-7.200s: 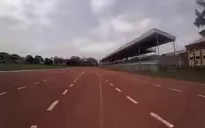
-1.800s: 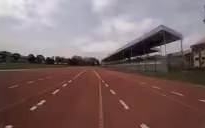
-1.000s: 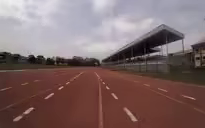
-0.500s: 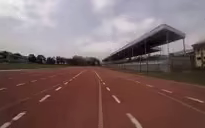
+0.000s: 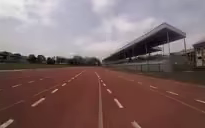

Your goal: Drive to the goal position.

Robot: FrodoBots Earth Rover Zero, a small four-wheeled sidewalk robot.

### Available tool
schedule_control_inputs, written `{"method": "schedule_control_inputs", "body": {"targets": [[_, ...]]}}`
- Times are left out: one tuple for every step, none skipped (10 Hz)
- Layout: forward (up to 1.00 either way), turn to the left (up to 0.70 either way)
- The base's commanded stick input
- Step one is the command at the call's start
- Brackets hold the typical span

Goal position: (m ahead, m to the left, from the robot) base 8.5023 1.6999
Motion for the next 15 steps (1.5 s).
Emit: {"method": "schedule_control_inputs", "body": {"targets": [[0.45,0.01],[0.45,0.01],[0.45,0.01],[0.45,0.01],[0.45,0.01],[0.45,0.01],[0.45,0.01],[0.45,0.01],[0.45,0.01],[0.45,0.01],[0.45,0.01],[0.45,0.01],[0.45,0.01],[0.45,0.01],[0.45,0.01]]}}
